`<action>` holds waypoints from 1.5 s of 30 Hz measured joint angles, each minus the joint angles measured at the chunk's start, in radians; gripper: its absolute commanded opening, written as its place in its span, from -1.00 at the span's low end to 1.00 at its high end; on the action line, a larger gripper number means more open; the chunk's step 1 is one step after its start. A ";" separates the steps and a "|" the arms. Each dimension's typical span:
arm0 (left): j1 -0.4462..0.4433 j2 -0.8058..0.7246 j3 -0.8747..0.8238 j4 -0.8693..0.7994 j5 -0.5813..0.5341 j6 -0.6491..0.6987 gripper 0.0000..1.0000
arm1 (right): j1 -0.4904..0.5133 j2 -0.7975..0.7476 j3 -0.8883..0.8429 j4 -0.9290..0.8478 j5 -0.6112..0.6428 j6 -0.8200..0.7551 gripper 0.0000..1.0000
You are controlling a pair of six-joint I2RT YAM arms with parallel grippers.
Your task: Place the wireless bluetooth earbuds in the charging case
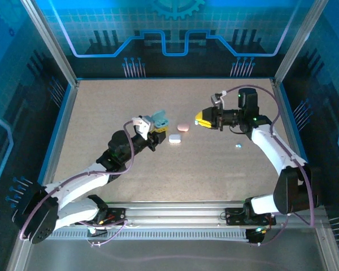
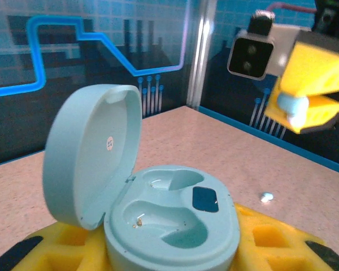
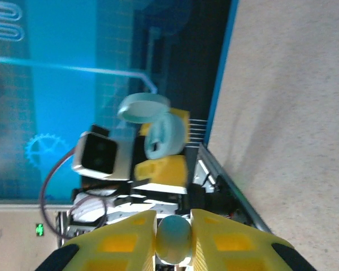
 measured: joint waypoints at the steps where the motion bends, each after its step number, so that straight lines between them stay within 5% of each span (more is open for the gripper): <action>1: 0.000 0.013 0.001 0.013 0.018 0.000 -0.42 | 0.000 -0.008 0.005 0.015 -0.014 0.021 -0.54; 12: -0.079 0.127 0.074 0.074 0.074 0.031 -0.42 | 0.000 -0.041 0.016 0.153 -0.039 0.220 -0.56; 21: -0.137 0.240 0.140 0.135 0.065 0.055 -0.42 | 0.003 -0.052 0.015 0.154 -0.015 0.235 -0.55; 45: -0.196 0.396 0.260 0.213 0.039 0.056 -0.41 | 0.086 -0.124 0.105 -0.237 0.165 -0.126 -0.57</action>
